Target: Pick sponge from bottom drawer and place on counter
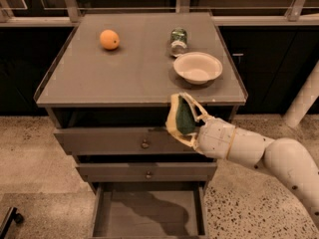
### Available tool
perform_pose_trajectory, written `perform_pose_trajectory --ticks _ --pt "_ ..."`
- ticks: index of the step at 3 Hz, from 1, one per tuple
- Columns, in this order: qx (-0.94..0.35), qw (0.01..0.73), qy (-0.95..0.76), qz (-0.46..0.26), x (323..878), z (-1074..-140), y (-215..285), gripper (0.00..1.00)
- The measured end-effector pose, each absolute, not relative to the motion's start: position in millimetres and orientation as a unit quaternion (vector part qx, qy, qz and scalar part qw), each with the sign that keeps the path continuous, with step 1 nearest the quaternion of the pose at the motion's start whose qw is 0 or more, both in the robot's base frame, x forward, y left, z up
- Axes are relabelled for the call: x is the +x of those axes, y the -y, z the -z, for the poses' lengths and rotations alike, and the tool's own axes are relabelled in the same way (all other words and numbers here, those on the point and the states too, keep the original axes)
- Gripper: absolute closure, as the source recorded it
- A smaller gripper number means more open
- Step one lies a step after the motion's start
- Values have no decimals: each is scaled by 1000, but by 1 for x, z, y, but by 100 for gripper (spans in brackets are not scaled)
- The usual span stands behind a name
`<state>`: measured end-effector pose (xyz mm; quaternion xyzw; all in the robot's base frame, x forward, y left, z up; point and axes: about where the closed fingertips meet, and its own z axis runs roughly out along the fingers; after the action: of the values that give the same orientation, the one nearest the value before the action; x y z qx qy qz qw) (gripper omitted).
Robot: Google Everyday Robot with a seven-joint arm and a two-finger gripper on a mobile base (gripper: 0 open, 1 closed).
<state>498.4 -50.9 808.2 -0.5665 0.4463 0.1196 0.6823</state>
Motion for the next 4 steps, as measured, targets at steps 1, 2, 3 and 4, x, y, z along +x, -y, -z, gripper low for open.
perform_pose_trajectory --ticks 1,2,3,4 --pt "-593 669 -429 -129 508 -833 35 100" --pt "-621 643 -427 -137 524 -855 20 100" --pt "-638 610 -447 -143 544 -875 8 100" --pt "-652 573 -474 -149 567 -889 -6 100"
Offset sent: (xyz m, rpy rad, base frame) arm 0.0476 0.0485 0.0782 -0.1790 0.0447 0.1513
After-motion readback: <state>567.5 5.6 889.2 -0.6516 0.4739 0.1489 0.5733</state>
